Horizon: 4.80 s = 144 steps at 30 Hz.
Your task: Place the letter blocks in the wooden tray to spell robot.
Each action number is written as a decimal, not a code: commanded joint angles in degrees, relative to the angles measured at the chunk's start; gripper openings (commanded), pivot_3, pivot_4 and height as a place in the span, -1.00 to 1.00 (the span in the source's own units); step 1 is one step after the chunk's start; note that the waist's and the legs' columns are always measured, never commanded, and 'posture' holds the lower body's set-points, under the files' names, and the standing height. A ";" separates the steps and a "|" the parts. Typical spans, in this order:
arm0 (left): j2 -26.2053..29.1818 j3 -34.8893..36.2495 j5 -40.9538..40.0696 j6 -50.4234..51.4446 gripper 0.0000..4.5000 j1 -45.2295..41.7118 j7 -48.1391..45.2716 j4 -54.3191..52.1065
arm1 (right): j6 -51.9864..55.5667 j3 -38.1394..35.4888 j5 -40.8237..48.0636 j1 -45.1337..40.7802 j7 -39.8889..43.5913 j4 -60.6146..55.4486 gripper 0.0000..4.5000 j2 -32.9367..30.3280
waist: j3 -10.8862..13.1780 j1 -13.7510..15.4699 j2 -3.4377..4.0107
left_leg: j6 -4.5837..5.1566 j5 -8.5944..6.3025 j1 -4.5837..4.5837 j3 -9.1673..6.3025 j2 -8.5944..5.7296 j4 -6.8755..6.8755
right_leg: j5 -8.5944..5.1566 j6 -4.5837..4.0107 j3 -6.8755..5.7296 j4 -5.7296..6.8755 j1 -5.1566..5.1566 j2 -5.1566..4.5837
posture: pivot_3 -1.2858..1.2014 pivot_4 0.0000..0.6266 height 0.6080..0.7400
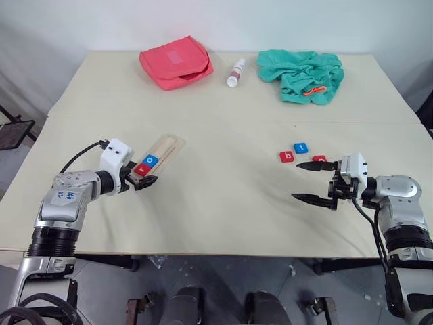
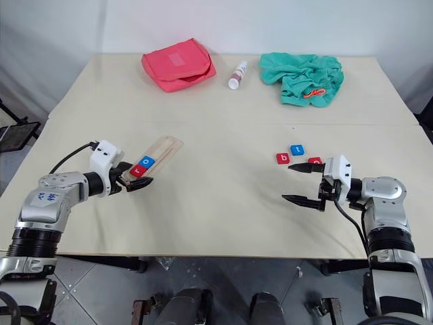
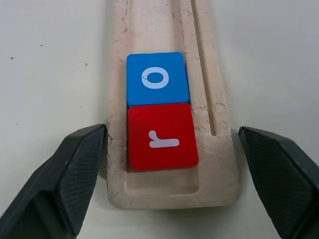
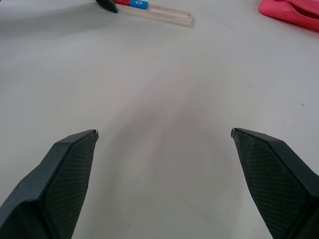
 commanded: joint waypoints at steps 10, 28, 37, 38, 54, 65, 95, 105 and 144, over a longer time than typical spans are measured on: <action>-1.92 -1.27 -0.65 -17.07 0.51 3.12 -8.44 -2.42 | 0.83 -1.62 0.61 -0.21 -0.13 -1.72 1.00 -1.78 | 0.01 0.25 -0.02 | 0.01 0.00 -0.08 -0.05 -0.06 0.00 | 0.00 0.00 -0.04 -0.03 -0.02 -0.05 | 0.03 -0.52 1.00; -8.80 -18.28 3.50 -24.36 0.51 -11.17 -27.84 -0.62 | 5.68 -7.07 3.68 14.67 -5.89 -16.70 1.00 -4.69 | 0.05 0.09 -0.08 | 0.09 0.04 -0.19 0.08 -0.11 -0.07 | 0.01 0.02 -0.21 -0.05 -0.11 -0.09 | 0.03 -0.52 1.00; -12.62 -22.57 6.78 -21.12 0.51 -13.72 -28.58 0.79 | 8.35 -12.07 6.02 24.78 -8.95 -25.20 1.00 -6.20 | 0.07 0.36 -0.12 | 0.14 0.06 -0.21 0.07 -0.12 -0.01 | 0.01 0.03 -0.20 -0.08 -0.08 -0.12 | 0.03 -0.52 1.00; -12.89 -22.85 7.12 -20.43 0.51 -13.72 -28.31 0.42 | 8.36 -12.58 6.37 25.42 -8.76 -25.27 1.00 -6.52 | 0.07 0.38 -0.12 | 0.15 0.06 -0.21 0.08 -0.13 -0.02 | 0.01 0.03 -0.19 -0.09 -0.08 -0.12 | 0.03 -0.52 1.00; -13.41 -24.42 8.75 -12.95 0.99 -10.62 -26.07 -8.05 | 7.92 -13.66 5.81 23.37 -7.75 -21.58 1.00 -7.73 | 0.08 0.39 -0.14 | 0.16 0.07 -0.22 0.05 -0.12 0.00 | 0.01 0.03 -0.19 -0.12 -0.05 -0.13 | 0.03 -0.52 1.00; -7.62 -8.37 -4.10 -18.35 0.99 -2.23 -29.03 -14.90 | 17.26 -15.69 4.22 26.28 -21.54 -29.46 1.00 -6.70 | 0.08 0.32 -0.13 | 0.16 0.07 -0.22 -0.01 -0.10 0.00 | 0.01 0.03 -0.19 -0.12 -0.05 -0.14 | 0.03 -0.52 1.00; -11.49 0.35 -9.77 -56.27 0.99 0.05 -42.87 15.59 | 55.12 -13.72 6.43 29.57 -56.15 -62.52 1.00 3.04 | 0.06 0.31 -0.10 | 0.17 0.07 -0.17 0.01 -0.17 -0.05 | 0.01 0.03 -0.20 0.08 -0.14 -0.19 | 0.03 -0.52 1.00; -12.25 1.13 -11.41 -57.14 0.99 -1.14 -44.07 17.53 | 54.41 -13.60 6.42 29.82 -56.80 -62.88 1.00 3.41 | 0.06 0.22 -0.10 | 0.17 0.07 -0.17 0.02 -0.16 -0.05 | 0.01 0.03 -0.21 0.09 -0.15 -0.18 | 0.03 -0.52 1.00; -13.00 1.01 -12.59 -54.74 0.99 2.74 -39.06 7.07 | 42.58 1.08 -7.88 4.88 -68.45 -29.95 1.00 20.57 | 0.05 -1.77 -0.12 | 0.16 0.08 -0.24 0.08 -0.15 -0.17 | 0.01 0.03 -0.15 0.47 -0.59 -0.21 | 0.03 -0.52 1.00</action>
